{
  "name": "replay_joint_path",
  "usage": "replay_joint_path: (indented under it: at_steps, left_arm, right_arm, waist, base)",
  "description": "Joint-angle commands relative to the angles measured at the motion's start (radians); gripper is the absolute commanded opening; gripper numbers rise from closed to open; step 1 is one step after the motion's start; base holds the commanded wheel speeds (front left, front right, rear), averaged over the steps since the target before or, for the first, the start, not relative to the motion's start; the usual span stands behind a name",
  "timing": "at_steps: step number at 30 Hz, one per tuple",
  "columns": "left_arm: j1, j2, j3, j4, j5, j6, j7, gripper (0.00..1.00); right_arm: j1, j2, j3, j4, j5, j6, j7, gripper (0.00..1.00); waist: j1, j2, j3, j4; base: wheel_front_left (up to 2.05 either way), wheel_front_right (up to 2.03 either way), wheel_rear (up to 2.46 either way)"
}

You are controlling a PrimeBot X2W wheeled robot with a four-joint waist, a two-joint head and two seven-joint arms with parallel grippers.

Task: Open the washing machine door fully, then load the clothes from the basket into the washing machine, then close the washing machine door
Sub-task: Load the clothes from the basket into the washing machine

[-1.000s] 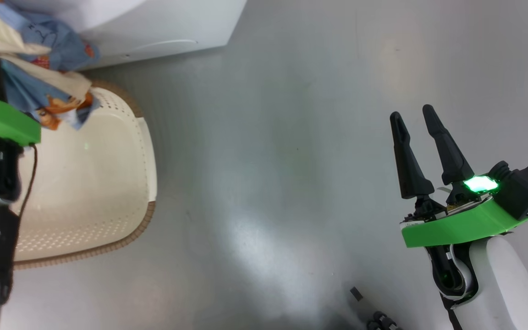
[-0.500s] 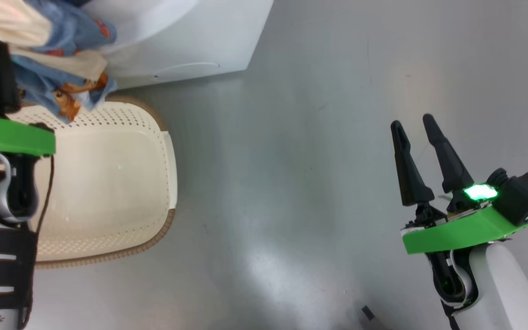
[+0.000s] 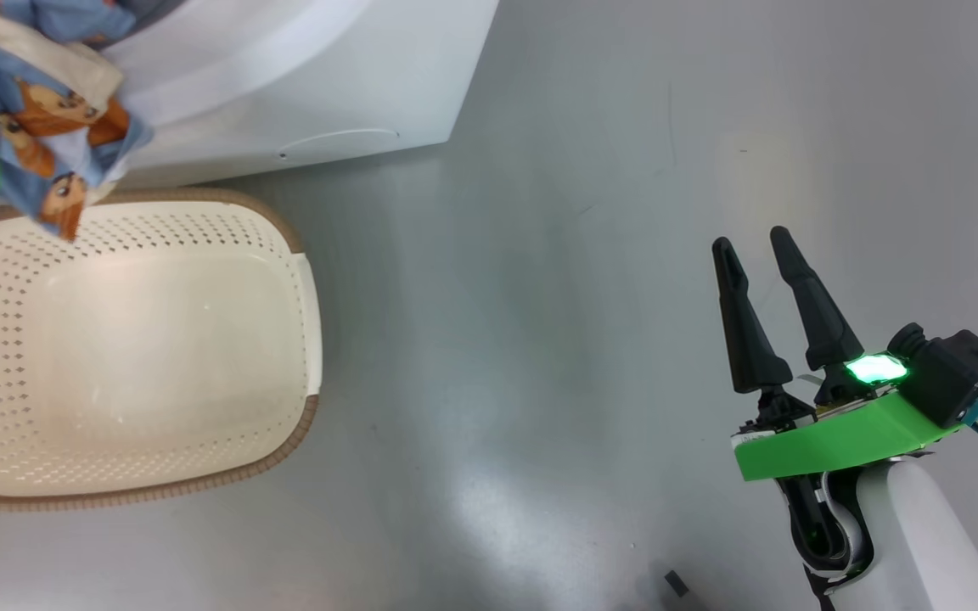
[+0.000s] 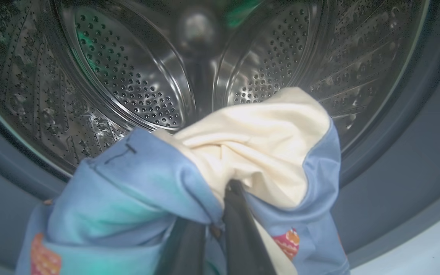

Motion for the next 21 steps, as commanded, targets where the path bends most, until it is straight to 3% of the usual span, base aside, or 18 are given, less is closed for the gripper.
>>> replay_joint_path:
  at_steps: [1, 10, 16, 21]
  left_arm:
    - [-0.051, 0.062, 0.002, 0.027, 0.005, -0.002, -0.006, 0.0]
    - [-0.323, 0.112, -0.119, 0.317, 0.033, -0.002, -0.006, 0.0]
    - [-0.445, 0.131, -0.049, 0.229, 0.132, 0.023, -0.006, 0.0]
    - [-0.427, 0.114, 0.019, 0.141, 0.225, 0.029, -0.006, 0.0]
  right_arm:
    - [0.024, 0.006, 0.018, -0.019, 0.012, 0.003, -0.005, 1.0]
    - [0.015, 0.026, 0.029, -0.017, 0.019, 0.003, -0.005, 1.0]
    - [0.005, 0.035, 0.036, -0.019, 0.022, 0.003, -0.005, 1.0]
    - [-0.002, 0.041, 0.04, -0.018, 0.023, 0.003, -0.005, 1.0]
  waist:
    - [0.0, 0.0, 0.005, -0.008]
    - [0.0, 0.0, 0.02, -0.053]
    - [0.0, 0.0, 0.041, -0.076]
    - [0.0, 0.0, 0.051, -0.087]
  base:
    - [0.0, 0.0, 0.0]
    - [0.0, 0.0, 0.0]
    - [0.0, 0.0, 0.0]
    - [0.0, 0.0, 0.0]
